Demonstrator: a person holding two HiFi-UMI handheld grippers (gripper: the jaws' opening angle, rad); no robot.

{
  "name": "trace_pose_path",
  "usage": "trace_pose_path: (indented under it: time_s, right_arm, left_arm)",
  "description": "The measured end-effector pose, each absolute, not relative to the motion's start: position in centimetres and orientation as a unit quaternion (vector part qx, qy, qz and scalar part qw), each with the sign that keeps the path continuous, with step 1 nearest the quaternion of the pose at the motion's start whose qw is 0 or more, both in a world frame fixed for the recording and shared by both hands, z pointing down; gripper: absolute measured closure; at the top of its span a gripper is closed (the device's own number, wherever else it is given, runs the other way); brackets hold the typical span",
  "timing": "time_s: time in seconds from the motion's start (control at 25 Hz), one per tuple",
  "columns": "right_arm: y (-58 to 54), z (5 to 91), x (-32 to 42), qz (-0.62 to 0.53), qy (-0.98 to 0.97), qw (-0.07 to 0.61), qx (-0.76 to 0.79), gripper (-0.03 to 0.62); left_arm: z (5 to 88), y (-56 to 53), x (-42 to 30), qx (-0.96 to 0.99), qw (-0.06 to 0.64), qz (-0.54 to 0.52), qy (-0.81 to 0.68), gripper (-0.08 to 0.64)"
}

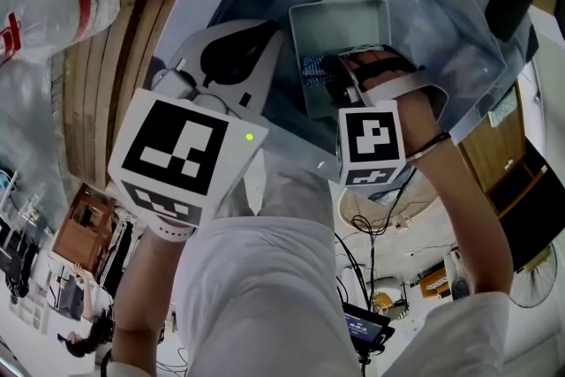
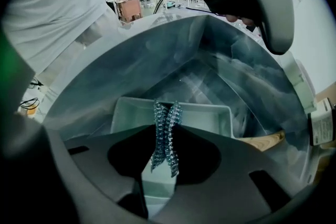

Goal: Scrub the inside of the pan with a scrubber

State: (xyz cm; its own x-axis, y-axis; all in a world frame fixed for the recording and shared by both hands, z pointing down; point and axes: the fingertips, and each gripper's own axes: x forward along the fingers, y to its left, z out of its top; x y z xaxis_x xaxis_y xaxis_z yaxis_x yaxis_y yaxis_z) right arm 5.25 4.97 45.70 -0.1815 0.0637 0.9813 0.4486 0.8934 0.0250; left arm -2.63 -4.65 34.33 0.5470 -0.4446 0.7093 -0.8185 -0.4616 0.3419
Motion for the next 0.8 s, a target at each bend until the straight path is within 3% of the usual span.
trace_pose_path:
  time_s: [0.8]
  right_arm:
    - [10.2,45.4,7.1,-0.097,-0.748,0.617,-0.222,0.491]
  left_arm:
    - [33.8,-3.5,-2.3,0.814,0.343,0.271,-0.382,0.554]
